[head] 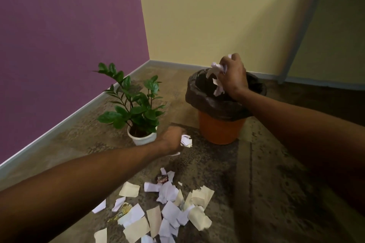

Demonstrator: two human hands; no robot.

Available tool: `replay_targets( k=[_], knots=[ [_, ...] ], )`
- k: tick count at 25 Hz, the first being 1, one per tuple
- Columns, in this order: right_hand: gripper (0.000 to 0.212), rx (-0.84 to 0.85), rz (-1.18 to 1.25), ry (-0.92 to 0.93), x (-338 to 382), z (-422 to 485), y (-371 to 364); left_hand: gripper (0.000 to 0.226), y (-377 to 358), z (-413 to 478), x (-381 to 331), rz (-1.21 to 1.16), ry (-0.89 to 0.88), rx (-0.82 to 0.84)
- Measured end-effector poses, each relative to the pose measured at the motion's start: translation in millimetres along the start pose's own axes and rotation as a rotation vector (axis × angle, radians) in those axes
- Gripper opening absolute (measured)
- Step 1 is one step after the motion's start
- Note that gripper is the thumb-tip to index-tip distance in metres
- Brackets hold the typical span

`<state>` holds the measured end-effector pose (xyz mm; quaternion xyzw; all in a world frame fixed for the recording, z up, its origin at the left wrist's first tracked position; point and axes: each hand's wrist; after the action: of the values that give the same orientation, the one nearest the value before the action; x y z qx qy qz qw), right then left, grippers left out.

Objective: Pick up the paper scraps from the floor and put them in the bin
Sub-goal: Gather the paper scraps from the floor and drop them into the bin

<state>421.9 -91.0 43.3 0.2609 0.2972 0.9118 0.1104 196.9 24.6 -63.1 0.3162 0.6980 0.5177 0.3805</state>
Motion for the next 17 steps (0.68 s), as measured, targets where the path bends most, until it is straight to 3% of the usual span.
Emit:
replay_targets(
  k=[4, 9, 14, 17],
  knots=[
    [0.017, 0.091, 0.049, -0.135, -30.6, -6.0, -13.4, 0.044, 35.8, 14.7, -20.3, -0.171, 0.054, -0.068],
    [0.042, 0.258, -0.056, -0.177, -45.9, -10.5, -23.8, 0.060, 94.6, 34.2, -45.3, -0.364, 0.061, -0.234],
    [0.054, 0.414, -0.048, -0.145, -46.3, -13.3, -15.1, 0.053, 134.7, 49.0, -73.4, -0.435, 0.051, -0.396],
    [0.061, 0.485, -0.025, -0.103, -43.1, -12.9, -2.3, 0.036, 140.0, 60.5, -93.5, -0.450, 0.051, -0.430]
  ],
)
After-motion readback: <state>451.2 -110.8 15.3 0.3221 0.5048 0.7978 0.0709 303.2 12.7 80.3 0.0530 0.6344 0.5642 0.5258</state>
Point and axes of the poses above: each hand's wrist, its own z-axis towards the middle knuckle, its own y-axis out of the back of the hand, x = y × z, and after that the axes turned 11 degrees about y, right-handed
